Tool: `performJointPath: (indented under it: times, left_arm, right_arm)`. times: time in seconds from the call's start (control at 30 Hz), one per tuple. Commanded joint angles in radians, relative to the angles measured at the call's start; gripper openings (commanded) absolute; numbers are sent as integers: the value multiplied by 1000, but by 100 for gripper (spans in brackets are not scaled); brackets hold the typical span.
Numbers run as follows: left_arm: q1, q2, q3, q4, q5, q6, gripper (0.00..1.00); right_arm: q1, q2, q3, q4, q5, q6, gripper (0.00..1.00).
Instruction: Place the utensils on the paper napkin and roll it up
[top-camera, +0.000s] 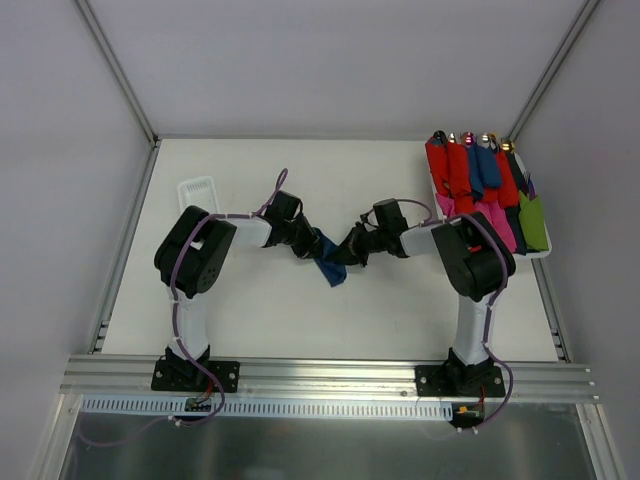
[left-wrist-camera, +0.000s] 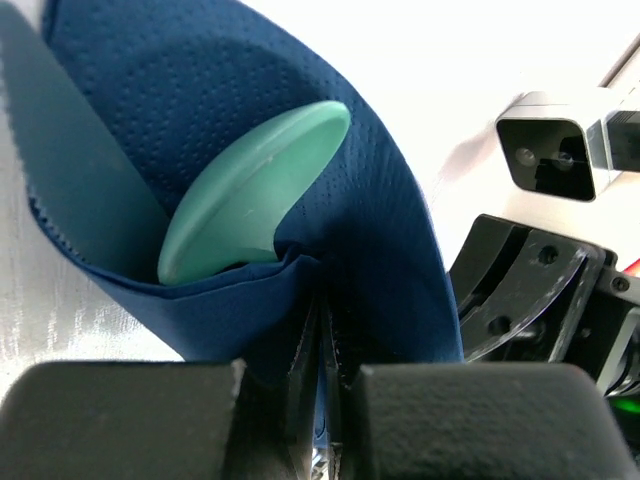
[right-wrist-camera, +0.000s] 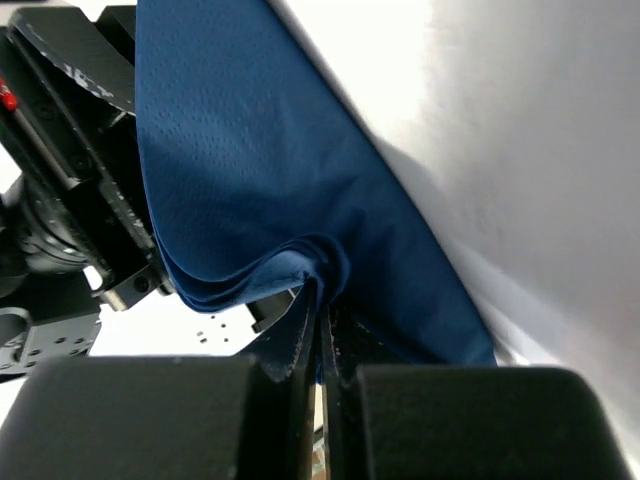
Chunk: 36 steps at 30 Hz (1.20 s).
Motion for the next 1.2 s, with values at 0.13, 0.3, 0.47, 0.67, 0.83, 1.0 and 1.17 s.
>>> performJointPath:
  times: [0.13,0.3,0.47,0.67,0.83,1.0,1.17]
  left_arm:
    - [12,5,-52,-131,-110,7,2]
    - [12,-13,-60,-131,-110,-2,4]
    - [12,-51,-64,-133,-113,-11,7]
    - [17,-99,-55,-133,-115,-30,13]
    - [21,-146,-40,-131,-122,-25,27]
    - [23,-211,-35,-131,-136,-4,42]
    - [31,-297,-61,-131,-135,21,38]
  right_arm:
    - [29,117,-21,-120,16,24,2]
    - [14,151,-6,-161,21,-22,4]
    - [8,169,14,-256,55,-99,5]
    - [0,185,36,-330,79,-156,7]
    - [-3,197,51,-353,87,-174,7]
    - [-3,200,53,-360,91,-185,7]
    - [-3,203,56,-359,90,-186,6]
